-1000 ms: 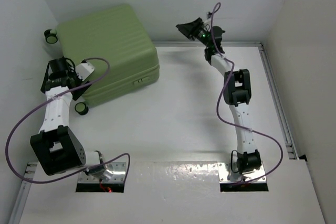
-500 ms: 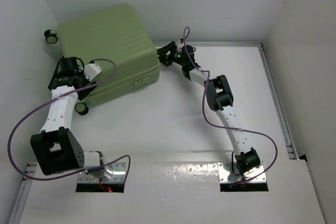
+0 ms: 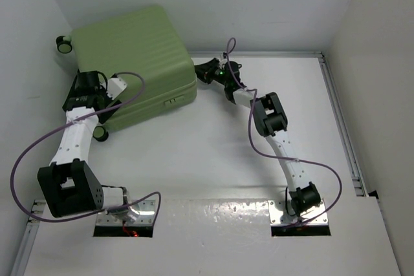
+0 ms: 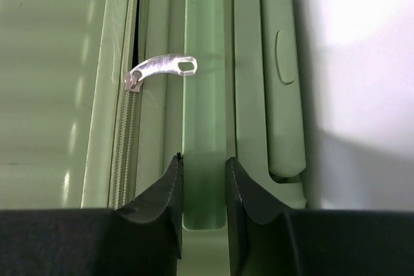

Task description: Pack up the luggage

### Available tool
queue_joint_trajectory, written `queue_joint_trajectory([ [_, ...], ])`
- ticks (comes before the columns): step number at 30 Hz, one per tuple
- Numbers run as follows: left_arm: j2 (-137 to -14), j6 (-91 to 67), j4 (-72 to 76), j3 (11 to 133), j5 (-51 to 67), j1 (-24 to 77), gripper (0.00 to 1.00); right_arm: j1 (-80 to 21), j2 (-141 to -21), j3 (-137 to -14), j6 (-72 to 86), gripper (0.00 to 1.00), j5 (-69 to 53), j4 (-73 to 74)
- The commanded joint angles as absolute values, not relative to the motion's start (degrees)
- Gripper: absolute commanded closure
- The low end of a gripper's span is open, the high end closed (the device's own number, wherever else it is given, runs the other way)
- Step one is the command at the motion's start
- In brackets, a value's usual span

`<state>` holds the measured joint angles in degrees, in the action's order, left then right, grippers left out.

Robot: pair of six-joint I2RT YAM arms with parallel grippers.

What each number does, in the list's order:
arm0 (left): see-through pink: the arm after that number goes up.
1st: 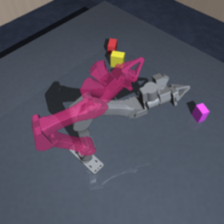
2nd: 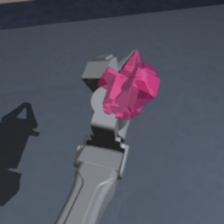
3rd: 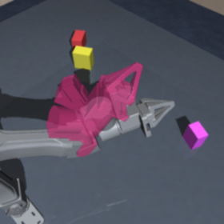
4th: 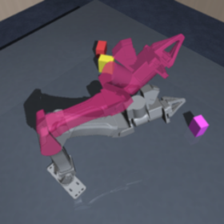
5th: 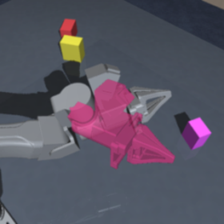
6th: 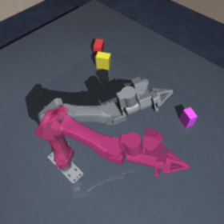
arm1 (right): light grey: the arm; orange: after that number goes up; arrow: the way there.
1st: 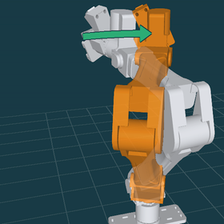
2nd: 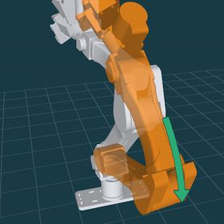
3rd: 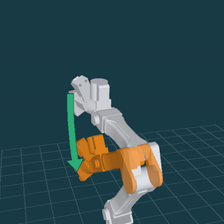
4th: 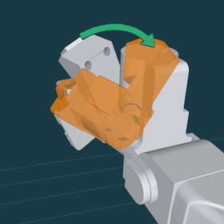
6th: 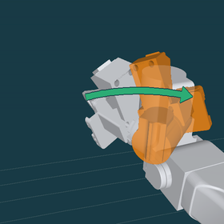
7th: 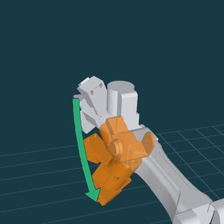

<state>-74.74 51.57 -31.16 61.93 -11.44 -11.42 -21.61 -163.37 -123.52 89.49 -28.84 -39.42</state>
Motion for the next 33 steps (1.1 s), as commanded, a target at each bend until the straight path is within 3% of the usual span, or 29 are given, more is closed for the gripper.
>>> queue_joint_trajectory([
  [1, -73.0, 41.1, -8.0, 64.0, -2.5, -7.6, 0.0, -23.6, -156.6, -114.7, 97.0, 1.0, -43.8, -57.9],
  [7, -70.4, 30.7, -6.9, 68.0, -5.1, -8.2, 0.0, -20.9, -142.5, -85.0, 95.0, 1.0, -51.1, -72.8],
  [16, -59.3, 24.4, -5.3, 65.1, 2.2, -7.1, 0.0, -13.7, -115.5, -50.9, 84.0, 1.0, -54.0, -71.1],
  [20, -59.3, 21.3, -4.6, 66.2, 6.1, -6.6, 0.0, -11.9, -103.4, -37.7, 70.0, 0.99, -54.5, -59.2],
  [21, -59.8, 21.3, -5.4, 66.2, 7.5, -6.6, 0.0, -11.6, -98.7, -37.0, 66.4, 0.87, -54.0, -45.4],
  [23, -60.6, 21.8, -6.5, 66.8, 11.1, -5.5, 0.0, -11.3, -89.2, -36.6, 47.4, 0.82, -49.5, -33.0],
  [24, -61.6, 21.8, -7.3, 66.8, 12.1, -4.9, 0.0, -11.3, -87.1, -37.3, 43.0, 0.8, -46.1, -17.4],
  [26, -63.7, 22.3, -9.7, 68.5, 13.0, -2.6, 0.0, -11.2, -80.0, -38.1, 28.8, 0.72, -39.2, -9.4],
  [33, -71.4, 16.0, -13.7, 74.6, 17.0, 6.5, 0.05, -7.3, -64.9, -36.0, 9.9, 0.59, -23.7, 10.7],
])
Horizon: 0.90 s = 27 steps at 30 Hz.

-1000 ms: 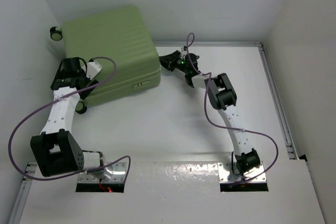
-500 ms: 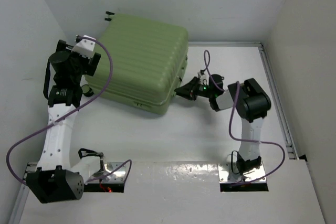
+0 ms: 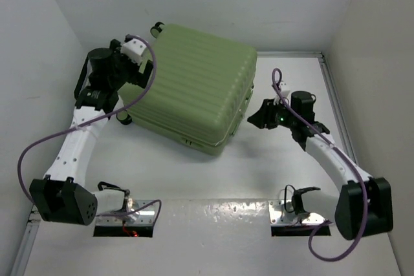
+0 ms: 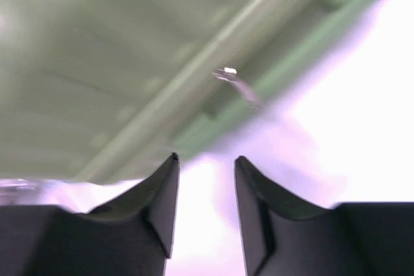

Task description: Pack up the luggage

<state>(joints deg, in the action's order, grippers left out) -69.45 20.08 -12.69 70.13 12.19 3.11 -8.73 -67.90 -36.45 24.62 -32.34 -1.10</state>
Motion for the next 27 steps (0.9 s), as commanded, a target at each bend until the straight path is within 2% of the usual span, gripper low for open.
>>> queue_joint_trajectory([
  [1, -72.6, 16.0, -14.8, 75.4, 18.4, 7.7, 0.08, -5.6, -62.8, -35.6, 6.6, 0.63, -24.6, 8.2],
  [3, -74.8, 16.5, -17.8, 76.7, 19.5, 12.1, 0.16, -3.4, -60.8, -33.2, 3.7, 0.7, -29.5, 4.9],
  [5, -78.5, 16.5, -20.6, 77.5, 18.4, 16.6, 0.2, -1.6, -62.1, -33.7, -2.9, 0.8, -36.4, 1.8],
  [6, -79.9, 15.9, -21.8, 78.0, 16.3, 17.7, 0.2, -1.2, -66.0, -34.5, -3.6, 0.8, -38.3, 1.6],
  [11, -86.2, 13.6, -25.7, 79.5, 14.9, 20.6, 0.2, 1.5, -76.1, -41.7, -8.2, 0.64, -49.5, -1.6],
  [13, -87.5, 13.6, -26.3, 79.5, 13.5, 21.2, 0.21, 1.6, -78.3, -42.4, -8.3, 0.62, -52.1, -5.5],
  [20, -89.2, 11.5, -27.5, 78.2, 11.8, 21.2, 0.23, -1.4, -83.9, -42.7, -9.2, 0.62, -57.0, -17.4],
  [27, -89.7, 11.5, -28.0, 77.7, 11.3, 21.2, 0.23, -3.8, -88.1, -46.5, -14.3, 0.62, -59.9, -16.5],
])
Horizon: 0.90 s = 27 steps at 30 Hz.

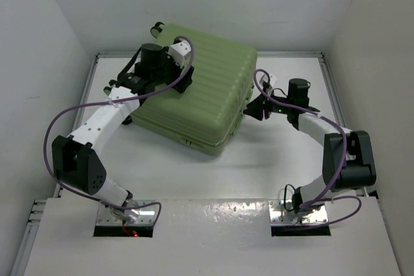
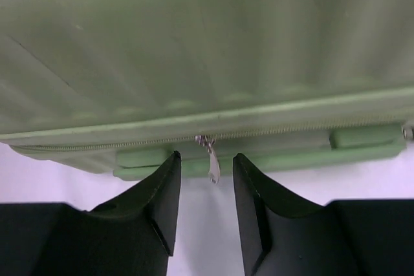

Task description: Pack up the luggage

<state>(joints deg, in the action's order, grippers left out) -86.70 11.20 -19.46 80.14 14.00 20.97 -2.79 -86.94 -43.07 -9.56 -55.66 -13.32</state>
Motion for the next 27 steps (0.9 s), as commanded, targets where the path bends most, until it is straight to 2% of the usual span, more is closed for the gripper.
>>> queue_joint_trajectory([
  [1, -89.7, 11.5, -28.0, 77.7, 11.3, 21.2, 0.23, -4.1, -88.6, -47.6, -14.5, 0.62, -60.3, -16.0],
  [6, -89.7, 11.5, -28.0, 77.7, 11.3, 21.2, 0.23, -4.9, -92.9, -50.9, -18.8, 0.62, -60.5, -12.6],
  [9, -89.7, 12.0, -28.0, 77.7, 11.3, 21.2, 0.23, -5.4, -94.8, -55.0, -23.7, 0.62, -61.8, -6.8],
  [10, -89.7, 12.0, -28.0, 77.7, 11.3, 21.2, 0.23, -5.7, -95.4, -55.7, -27.7, 0.62, -62.0, -0.6],
  [16, -89.7, 12.0, -28.0, 77.1, 11.3, 20.1, 0.23, -6.2, -95.8, -57.8, -35.0, 0.62, -63.2, 8.2],
  [23, -89.7, 12.0, -28.0, 75.9, 11.3, 20.1, 0.23, -6.4, -95.5, -57.7, -39.3, 0.62, -63.7, 13.1],
  [27, -89.7, 12.0, -28.0, 75.9, 11.3, 20.1, 0.23, -7.1, -95.5, -56.0, -36.1, 0.65, -62.3, 9.2],
])
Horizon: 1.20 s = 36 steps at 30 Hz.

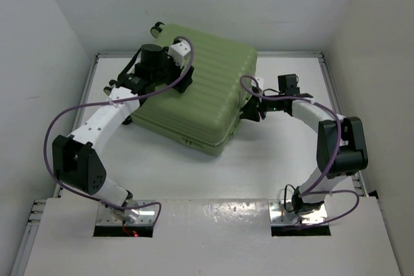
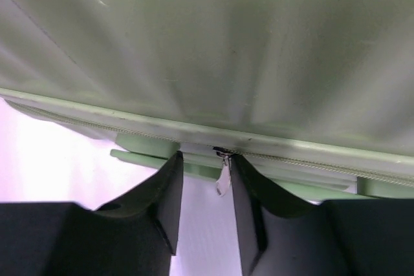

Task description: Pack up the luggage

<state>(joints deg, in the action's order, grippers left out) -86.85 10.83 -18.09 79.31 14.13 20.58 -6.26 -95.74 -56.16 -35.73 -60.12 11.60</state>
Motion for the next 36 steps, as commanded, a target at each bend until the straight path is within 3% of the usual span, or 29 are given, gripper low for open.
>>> queue_joint_trajectory([
  [1, -89.7, 12.0, -28.0, 75.9, 11.3, 20.1, 0.23, -7.3, -95.5, -55.2, -35.3, 0.67, -61.6, 5.4],
  [4, -89.7, 12.0, -28.0, 75.9, 10.6, 20.1, 0.23, -8.0, -95.8, -53.6, -31.5, 0.74, -59.5, 0.3],
  [6, -89.2, 12.0, -28.0, 75.9, 10.6, 20.1, 0.23, -8.5, -96.5, -53.5, -29.3, 0.86, -57.2, -2.5],
  [10, -89.2, 12.0, -28.0, 75.4, 10.1, 19.6, 0.23, -8.6, -97.6, -55.8, -29.3, 0.88, -54.8, -0.2],
  [14, -89.2, 12.0, -28.0, 74.9, 10.1, 19.1, 0.23, -8.2, -96.0, -54.0, -28.4, 1.0, -54.8, -2.2],
  [19, -89.2, 12.0, -28.0, 74.3, 9.0, 19.1, 0.24, -5.5, -92.9, -52.4, -24.2, 1.0, -51.5, -4.5],
  [25, -91.8, 10.1, -27.5, 73.1, 4.2, 17.2, 0.35, -1.1, -92.5, -53.0, -16.7, 1.0, -38.8, -16.0],
  [36, -98.1, 11.2, -31.7, 78.7, 4.1, 13.8, 0.39, -4.0, -110.5, -63.5, -11.9, 1.0, -5.3, -36.0],
])
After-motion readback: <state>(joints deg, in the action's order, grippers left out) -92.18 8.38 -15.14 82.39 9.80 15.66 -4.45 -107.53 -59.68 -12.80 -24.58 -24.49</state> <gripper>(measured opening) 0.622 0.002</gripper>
